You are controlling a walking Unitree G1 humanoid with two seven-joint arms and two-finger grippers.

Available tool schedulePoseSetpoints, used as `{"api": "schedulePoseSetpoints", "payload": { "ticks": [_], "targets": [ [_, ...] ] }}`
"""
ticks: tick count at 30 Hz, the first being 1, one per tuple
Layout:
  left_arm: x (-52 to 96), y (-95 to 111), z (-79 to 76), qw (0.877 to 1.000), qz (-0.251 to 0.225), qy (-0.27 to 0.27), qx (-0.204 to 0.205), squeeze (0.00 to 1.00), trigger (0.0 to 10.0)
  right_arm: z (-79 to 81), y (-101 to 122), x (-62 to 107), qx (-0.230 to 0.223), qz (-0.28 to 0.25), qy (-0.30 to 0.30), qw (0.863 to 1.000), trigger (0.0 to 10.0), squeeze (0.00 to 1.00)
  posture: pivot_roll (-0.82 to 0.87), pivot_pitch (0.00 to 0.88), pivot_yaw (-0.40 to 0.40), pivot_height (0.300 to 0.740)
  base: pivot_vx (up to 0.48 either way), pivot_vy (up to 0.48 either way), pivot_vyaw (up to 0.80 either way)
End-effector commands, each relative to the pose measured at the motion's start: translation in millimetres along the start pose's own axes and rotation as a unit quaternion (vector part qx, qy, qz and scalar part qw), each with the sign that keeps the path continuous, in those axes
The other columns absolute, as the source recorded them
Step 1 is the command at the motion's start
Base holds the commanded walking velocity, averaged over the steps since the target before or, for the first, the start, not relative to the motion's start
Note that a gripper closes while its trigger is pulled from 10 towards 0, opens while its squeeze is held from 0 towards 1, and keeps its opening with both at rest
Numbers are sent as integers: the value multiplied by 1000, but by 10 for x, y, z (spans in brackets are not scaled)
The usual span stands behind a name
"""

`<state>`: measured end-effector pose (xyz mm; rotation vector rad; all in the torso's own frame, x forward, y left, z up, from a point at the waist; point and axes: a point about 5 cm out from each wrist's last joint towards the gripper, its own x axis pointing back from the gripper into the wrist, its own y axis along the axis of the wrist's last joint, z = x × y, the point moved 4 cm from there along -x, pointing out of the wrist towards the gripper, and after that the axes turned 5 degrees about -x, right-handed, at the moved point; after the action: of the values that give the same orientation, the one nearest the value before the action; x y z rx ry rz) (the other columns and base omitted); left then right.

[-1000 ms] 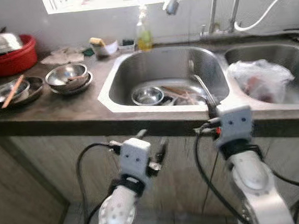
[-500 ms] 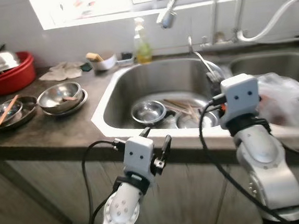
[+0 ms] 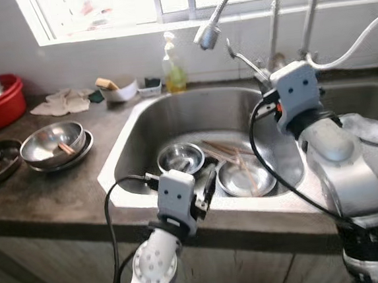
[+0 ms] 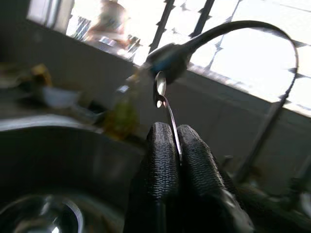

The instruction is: Kitchen organization

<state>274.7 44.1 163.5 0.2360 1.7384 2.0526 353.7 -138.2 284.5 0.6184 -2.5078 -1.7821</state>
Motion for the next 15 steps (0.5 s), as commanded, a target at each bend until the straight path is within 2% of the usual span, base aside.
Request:
{"api": "schedulePoseSetpoints", "payload": {
  "ticks": [1,3,7,9,12,15],
  "targets": [
    [8,-8,41,1000,4,8,-1,0,10000,70,-135,-55,0,40,32,999,10000,0,66,70,21,740,0,0,0],
    [8,-5,40,1000,3,8,0,0,10000,56,-147,-67,6,44,31,999,10000,0,66,70,21,740,0,0,0],
    [8,6,9,1000,1,2,1,0,10000,104,-472,-153,23,131,73,988,10000,0,71,76,18,740,0,0,0],
    [12,8,9,1000,1,3,1,0,10000,107,-493,-163,25,136,75,988,10000,0,72,79,20,740,0,0,0],
    [17,13,0,1000,1,0,3,0,10000,169,-667,-220,38,177,96,979,10000,0,74,82,16,740,0,0,0],
    [21,16,-8,1000,1,-1,3,0,10000,209,-743,-230,30,196,107,974,10000,0,78,86,14,740,0,0,0]
  ]
}}
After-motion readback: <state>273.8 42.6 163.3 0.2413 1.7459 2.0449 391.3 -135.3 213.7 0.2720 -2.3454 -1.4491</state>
